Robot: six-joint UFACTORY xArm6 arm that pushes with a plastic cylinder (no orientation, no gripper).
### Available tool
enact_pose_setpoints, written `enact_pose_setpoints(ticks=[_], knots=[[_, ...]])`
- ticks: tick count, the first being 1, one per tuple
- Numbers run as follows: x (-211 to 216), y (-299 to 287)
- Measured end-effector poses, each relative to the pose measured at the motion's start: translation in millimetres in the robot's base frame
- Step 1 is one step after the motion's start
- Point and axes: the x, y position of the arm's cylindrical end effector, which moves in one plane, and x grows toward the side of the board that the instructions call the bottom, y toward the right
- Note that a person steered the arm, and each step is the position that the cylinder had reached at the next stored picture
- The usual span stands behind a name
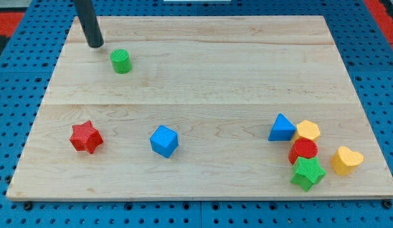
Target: Slightly move blue cube towards left
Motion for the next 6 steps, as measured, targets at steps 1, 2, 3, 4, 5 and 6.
enact_pose_setpoints(ticks=[1,2,3,4,5,6], knots=[[35,28],[74,72],[129,121],[186,169],[224,188],[223,168]])
